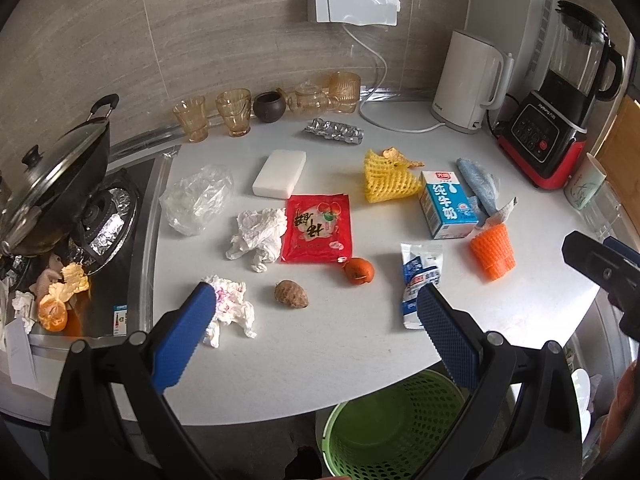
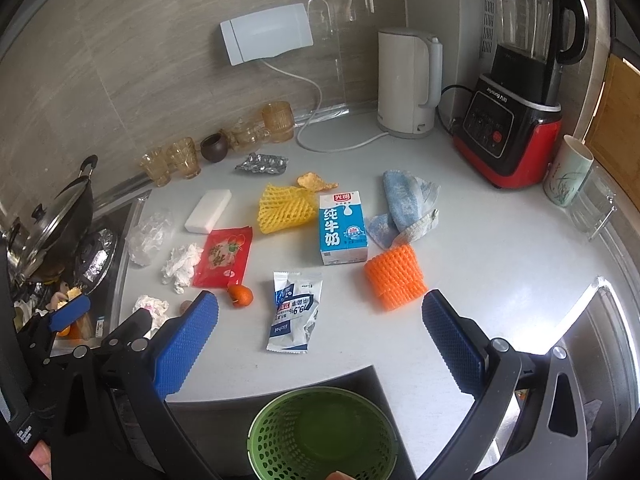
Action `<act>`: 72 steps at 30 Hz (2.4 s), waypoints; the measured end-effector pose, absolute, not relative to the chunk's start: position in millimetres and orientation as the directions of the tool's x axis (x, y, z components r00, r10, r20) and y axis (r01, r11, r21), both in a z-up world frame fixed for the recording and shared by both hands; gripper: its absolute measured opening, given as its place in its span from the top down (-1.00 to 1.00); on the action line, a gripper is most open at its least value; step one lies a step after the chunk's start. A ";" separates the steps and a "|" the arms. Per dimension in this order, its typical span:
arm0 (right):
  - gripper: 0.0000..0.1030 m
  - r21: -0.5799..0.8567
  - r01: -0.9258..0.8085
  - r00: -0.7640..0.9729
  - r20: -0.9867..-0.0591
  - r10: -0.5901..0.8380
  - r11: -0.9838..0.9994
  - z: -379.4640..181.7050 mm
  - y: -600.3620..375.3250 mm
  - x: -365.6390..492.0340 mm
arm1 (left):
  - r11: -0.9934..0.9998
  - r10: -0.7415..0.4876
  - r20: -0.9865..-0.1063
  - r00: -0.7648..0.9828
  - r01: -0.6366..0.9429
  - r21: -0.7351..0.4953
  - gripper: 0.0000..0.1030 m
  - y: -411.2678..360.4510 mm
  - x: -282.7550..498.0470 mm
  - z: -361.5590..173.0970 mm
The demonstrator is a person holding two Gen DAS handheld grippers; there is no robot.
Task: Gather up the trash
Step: 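Grasp the crumpled white tissue with left tool while right tool grasps the alcohol wipe packet, then carry tissue and wipe packet over the green basket and open both tools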
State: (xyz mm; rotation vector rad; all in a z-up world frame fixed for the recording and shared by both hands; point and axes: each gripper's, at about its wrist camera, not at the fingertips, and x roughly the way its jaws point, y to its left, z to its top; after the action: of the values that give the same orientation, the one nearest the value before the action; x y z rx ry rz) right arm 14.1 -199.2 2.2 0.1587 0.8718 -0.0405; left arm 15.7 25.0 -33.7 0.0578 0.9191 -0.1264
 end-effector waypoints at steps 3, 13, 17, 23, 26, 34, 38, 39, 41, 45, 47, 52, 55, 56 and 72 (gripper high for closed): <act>-0.96 0.100 0.066 0.638 -0.769 0.035 0.993 -9.5 -193.9 18.2 | 0.989 -0.097 -0.789 0.607 0.144 -0.011 -0.87 37.0 18.8 -43.8; -0.96 0.089 0.066 0.573 -0.819 0.035 0.994 -73.7 -172.4 43.1 | 0.983 -0.116 -0.773 0.624 0.182 0.000 -0.87 82.7 36.3 -95.2; -0.96 0.117 0.082 0.555 -0.830 0.052 0.990 -95.5 -165.1 51.4 | 0.977 -0.115 -0.777 0.619 0.211 0.024 -0.87 96.2 43.3 -115.2; -0.96 0.103 0.104 0.548 -0.836 0.030 0.989 -124.2 -156.3 62.8 | 0.976 -0.133 -0.785 0.604 0.219 0.003 -0.87 117.1 53.7 -135.7; -0.96 0.083 0.109 0.552 -0.834 0.009 0.991 -133.2 -152.5 66.6 | 0.977 -0.121 -0.794 0.595 0.212 0.010 -0.87 122.7 59.2 -145.2; -0.96 0.081 0.154 0.533 -0.846 -0.014 0.985 -149.1 -152.5 70.9 | 0.986 -0.132 -0.832 0.538 0.161 -0.052 -0.72 130.5 81.8 -171.9; -0.93 0.065 0.154 0.531 -0.847 -0.027 0.986 -152.2 -150.0 71.7 | 0.988 -0.134 -0.863 0.487 0.138 -0.076 -0.16 133.6 90.4 -184.5; -0.92 0.065 0.156 0.529 -0.848 -0.028 0.986 -153.0 -150.1 72.0 | 0.988 -0.135 -0.864 0.484 0.131 -0.082 -0.10 134.9 90.2 -186.3; -0.90 0.071 0.165 0.527 -0.850 -0.027 0.984 -154.6 -150.2 72.3 | 0.989 -0.132 -0.859 0.495 0.120 -0.083 0.10 136.8 89.1 -186.3; -0.77 0.084 0.167 0.517 -0.856 -0.015 0.982 -159.7 -149.5 75.9 | 0.988 -0.143 -0.857 0.495 0.122 -0.094 0.43 138.3 87.8 -186.1; -0.70 0.073 0.165 0.511 -0.859 -0.022 0.984 -162.8 -146.9 79.1 | 0.987 -0.149 -0.858 0.491 0.122 -0.101 0.49 139.2 87.6 -186.1; -0.50 0.040 0.174 0.496 -0.867 -0.052 0.984 -171.5 -143.4 88.1 | 0.986 -0.159 -0.854 0.496 0.127 -0.110 0.56 140.7 85.7 -183.9; -0.26 0.033 0.192 0.490 -0.869 -0.067 0.981 -175.4 -146.2 92.2 | 0.984 -0.170 -0.847 0.503 0.137 -0.115 0.57 141.6 83.7 -180.5; -0.13 0.026 0.194 0.489 -0.869 -0.073 0.981 -175.3 -146.6 92.8 | 0.983 -0.173 -0.845 0.507 0.140 -0.117 0.57 142.3 81.6 -178.8; 0.74 0.053 0.167 0.536 -0.843 -0.046 0.985 -146.0 -149.4 58.6 | 0.930 -0.292 -0.795 0.532 0.352 -0.107 0.57 113.9 34.3 -124.9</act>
State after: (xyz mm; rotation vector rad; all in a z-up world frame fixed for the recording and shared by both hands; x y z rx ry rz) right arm 58.6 -149.4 -146.0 0.1324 0.9979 -0.1268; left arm 34.3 113.9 -124.9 0.0696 0.9346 -0.3846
